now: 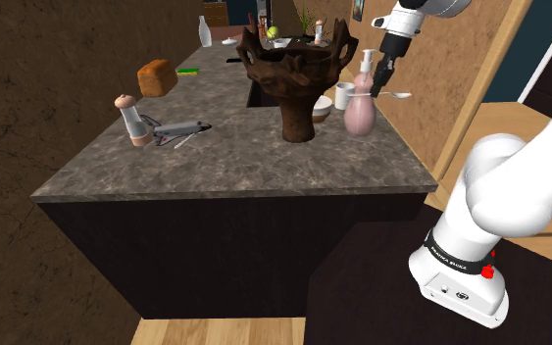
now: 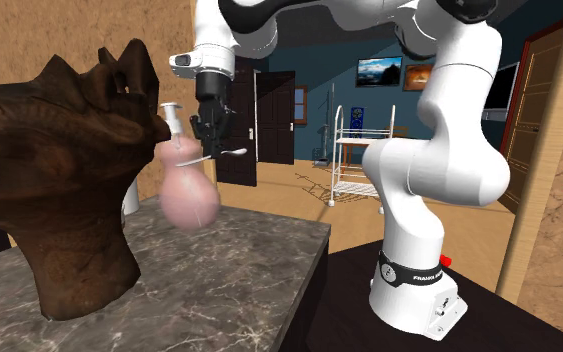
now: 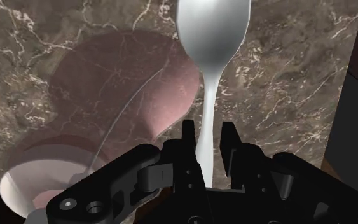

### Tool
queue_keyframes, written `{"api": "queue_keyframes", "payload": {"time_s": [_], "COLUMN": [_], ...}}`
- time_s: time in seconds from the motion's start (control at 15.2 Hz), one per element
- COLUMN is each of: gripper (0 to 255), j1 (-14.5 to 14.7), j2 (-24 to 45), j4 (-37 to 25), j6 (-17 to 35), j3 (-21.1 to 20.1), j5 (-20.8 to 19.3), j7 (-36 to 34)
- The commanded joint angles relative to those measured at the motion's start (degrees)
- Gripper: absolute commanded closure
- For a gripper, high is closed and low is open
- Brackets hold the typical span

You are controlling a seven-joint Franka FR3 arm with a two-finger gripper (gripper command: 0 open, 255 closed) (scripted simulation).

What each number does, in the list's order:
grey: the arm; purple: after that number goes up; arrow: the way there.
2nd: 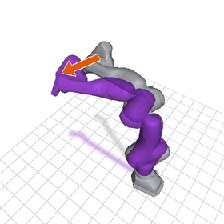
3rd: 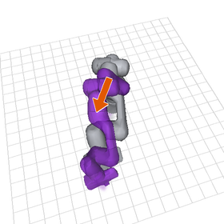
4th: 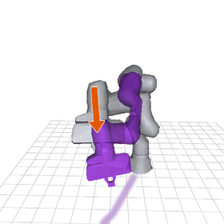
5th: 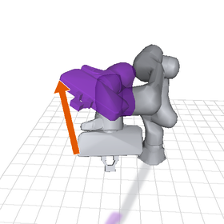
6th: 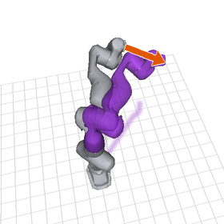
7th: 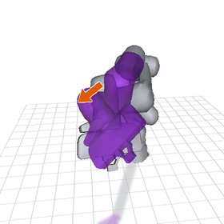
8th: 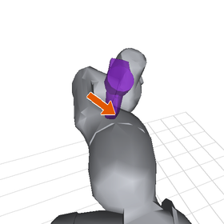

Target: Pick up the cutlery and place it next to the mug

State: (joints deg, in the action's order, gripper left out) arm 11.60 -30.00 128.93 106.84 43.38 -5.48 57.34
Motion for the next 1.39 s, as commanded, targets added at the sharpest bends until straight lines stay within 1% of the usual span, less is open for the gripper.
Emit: {"api": "queue_keyframes", "payload": {"time_s": [0.0,0.13,0.26,0.4,0.46,0.53,0.59,0.66,0.86,0.92,1.32], "gripper": [255,255,255,255,255,255,255,255,255,255,255], "j1": [2.08,4.48,7.0,9.23,9.6,8.78,6.45,2.97,-8.09,-9.84,-9.02], "j2": [4.66,9.82,15.87,23.64,28.59,34.15,39.58,44.1,54.18,55.48,55.99], "j4": [-3.96,-8.48,-13.31,-18.58,-21.45,-24.52,-27.75,-31.06,-41.62,-43.4,-39.22], "j6": [0.18,-0.11,-0.83,-2.33,-3.63,-5.44,-7.59,-9.69,-15.25,-16.04,-12.0], "j3": [3.64,7.88,12.74,18.31,21.0,22.98,23.58,22.71,18.05,17.17,16.77], "j5": [1.71,4.45,8.46,14.58,18.84,23.74,28.47,32.21,39.64,40.47,41.11], "j7": [3.08,6.74,11.15,16.83,20.37,24.18,27.61,30.13,33.98,34.24,35.67]}}
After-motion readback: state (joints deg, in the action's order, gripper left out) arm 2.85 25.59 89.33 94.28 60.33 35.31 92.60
